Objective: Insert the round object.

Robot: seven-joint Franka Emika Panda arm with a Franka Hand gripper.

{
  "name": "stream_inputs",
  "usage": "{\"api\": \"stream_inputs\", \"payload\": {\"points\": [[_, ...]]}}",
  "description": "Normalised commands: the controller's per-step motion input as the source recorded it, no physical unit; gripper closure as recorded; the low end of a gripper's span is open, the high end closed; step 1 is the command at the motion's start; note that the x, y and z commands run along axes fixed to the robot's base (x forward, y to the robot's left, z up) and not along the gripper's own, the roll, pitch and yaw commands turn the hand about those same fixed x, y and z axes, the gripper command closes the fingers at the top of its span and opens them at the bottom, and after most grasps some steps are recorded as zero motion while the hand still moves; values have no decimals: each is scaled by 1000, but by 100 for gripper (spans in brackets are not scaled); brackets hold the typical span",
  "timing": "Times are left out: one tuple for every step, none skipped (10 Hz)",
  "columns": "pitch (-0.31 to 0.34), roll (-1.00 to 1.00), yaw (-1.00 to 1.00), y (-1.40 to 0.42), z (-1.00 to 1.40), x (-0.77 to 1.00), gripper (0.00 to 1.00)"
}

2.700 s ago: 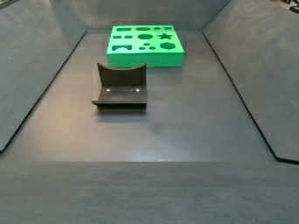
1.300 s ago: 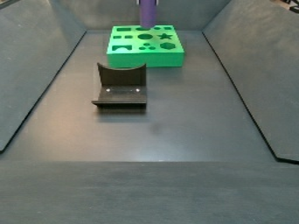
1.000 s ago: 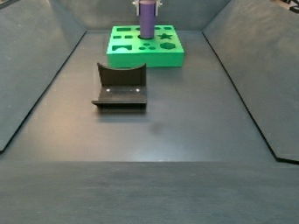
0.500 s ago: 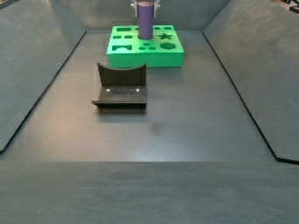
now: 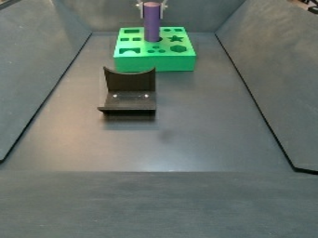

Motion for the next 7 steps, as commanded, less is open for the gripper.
{"api": "stream_inputs", "payload": {"points": [[-111, 114, 0, 0, -966, -386, 100], [-109, 47, 0, -57, -1000, -60, 100], [-109, 0, 0, -131, -1000, 6, 100], [-101, 11, 0, -131, -1000, 77, 100], [-131, -7, 0, -63, -757, 0, 100], [-134, -181, -3, 134, -174, 0, 100], [-10, 71, 3, -83, 0, -17, 100]]}}
